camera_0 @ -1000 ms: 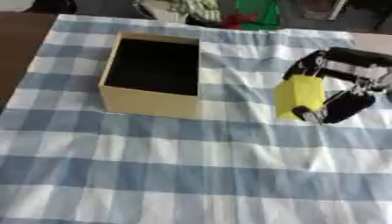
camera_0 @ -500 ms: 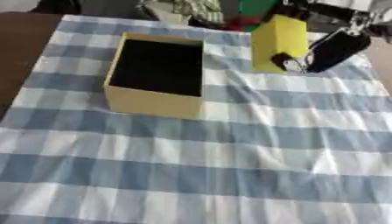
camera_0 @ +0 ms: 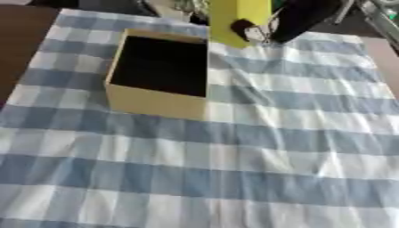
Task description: Pick up objects on the table and place them in the box.
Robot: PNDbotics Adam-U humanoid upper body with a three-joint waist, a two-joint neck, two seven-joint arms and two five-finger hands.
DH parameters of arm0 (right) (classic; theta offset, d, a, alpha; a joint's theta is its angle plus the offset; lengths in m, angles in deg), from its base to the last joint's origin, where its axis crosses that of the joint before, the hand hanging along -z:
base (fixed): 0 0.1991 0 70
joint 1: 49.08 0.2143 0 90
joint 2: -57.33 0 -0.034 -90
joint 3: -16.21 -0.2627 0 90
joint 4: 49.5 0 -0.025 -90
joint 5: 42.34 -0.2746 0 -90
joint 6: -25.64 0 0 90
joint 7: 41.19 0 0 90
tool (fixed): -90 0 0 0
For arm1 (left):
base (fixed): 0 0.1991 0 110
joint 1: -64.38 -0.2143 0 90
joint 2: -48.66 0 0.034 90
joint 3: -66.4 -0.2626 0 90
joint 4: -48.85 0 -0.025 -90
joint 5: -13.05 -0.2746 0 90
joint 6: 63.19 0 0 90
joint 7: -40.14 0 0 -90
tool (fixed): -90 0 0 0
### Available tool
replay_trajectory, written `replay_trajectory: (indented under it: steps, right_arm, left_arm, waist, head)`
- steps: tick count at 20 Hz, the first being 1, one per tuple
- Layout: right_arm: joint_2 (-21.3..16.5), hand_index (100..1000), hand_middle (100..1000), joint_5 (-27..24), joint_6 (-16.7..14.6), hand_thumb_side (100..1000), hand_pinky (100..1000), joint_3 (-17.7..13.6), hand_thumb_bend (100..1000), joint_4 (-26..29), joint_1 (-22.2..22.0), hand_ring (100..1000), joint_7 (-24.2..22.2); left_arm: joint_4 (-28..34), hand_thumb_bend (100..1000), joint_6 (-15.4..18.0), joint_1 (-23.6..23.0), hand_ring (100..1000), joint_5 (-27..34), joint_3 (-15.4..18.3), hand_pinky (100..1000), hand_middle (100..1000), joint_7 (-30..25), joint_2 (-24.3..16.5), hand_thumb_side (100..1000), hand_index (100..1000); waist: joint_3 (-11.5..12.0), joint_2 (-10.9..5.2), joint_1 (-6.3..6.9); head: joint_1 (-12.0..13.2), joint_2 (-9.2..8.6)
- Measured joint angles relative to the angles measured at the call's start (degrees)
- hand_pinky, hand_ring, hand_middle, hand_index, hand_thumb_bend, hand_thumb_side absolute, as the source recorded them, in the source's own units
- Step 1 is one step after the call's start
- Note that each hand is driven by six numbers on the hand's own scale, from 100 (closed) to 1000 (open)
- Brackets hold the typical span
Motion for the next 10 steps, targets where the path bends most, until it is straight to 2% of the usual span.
replay_trajectory:
  steps: [5,10]
  right_arm:
    - [3.62,826,519,-1.80,2.78,100,804,1.16,100,0.00,1.78,609,3.57]
    - [5.86,845,528,-5.14,4.63,113,827,2.08,100,0.00,1.93,613,7.62]
  left_arm:
    - [0.00,194,0.13,0.96,606,0.26,-0.08,942,588,-0.15,0.15,651,625]
    - [0.00,196,0.26,2.03,606,0.51,-0.36,943,588,-0.31,0.48,653,625]
  waist:
    - [1.42,0.64,-0.65]
    - [2.68,1.52,-1.56]
  head:
    - [-1.67,-0.18]
    - [-2.24,-0.97]
